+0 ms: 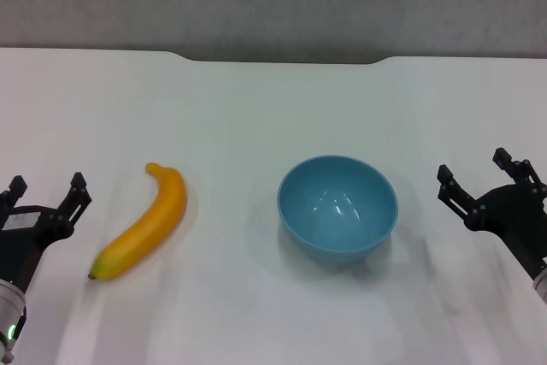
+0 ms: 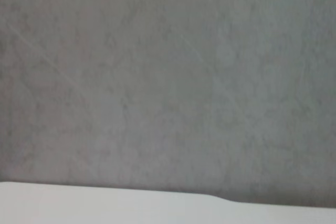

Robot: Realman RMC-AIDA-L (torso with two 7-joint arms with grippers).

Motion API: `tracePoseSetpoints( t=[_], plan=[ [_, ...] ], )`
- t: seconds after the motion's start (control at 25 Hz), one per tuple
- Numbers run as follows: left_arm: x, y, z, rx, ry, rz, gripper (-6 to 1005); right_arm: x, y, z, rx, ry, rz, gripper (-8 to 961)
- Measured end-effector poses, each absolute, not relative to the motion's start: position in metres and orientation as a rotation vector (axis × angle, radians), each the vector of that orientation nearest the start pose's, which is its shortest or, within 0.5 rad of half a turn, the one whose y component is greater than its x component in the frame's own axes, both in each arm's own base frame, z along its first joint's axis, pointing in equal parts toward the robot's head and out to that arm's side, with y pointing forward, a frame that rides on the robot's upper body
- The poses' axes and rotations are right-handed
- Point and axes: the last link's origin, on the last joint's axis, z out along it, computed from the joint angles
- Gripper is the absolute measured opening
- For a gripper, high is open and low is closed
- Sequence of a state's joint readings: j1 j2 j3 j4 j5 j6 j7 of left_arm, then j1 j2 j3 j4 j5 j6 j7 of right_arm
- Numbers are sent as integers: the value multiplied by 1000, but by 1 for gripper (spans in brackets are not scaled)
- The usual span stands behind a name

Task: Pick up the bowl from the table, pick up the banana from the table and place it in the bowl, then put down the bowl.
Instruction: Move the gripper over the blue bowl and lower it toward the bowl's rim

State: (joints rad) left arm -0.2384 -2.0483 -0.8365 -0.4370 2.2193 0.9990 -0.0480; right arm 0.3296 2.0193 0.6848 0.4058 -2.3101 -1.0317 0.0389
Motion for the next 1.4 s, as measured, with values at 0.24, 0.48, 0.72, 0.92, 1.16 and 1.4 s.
tracePoseSetpoints(
  t=[0.24,0.48,0.72,0.92,1.16,1.4],
  plan=[
    [-347,295,-29,-1517,-762,-669,907,315,307,-47,-1800,518,655,907],
    [-347,295,-30,-1519,-771,-669,907,313,308,-51,-1817,527,651,905],
    [-346,294,-31,-1530,-792,-668,908,311,310,-57,-1842,555,634,907],
    [-340,296,-32,-1567,-818,-673,908,304,312,-65,-1879,594,623,906],
    [-318,305,-13,-1619,-893,-695,907,285,320,-65,-1923,624,635,906],
    [-296,314,1,-1677,-928,-601,907,269,330,-54,-1950,685,552,906]
  ],
)
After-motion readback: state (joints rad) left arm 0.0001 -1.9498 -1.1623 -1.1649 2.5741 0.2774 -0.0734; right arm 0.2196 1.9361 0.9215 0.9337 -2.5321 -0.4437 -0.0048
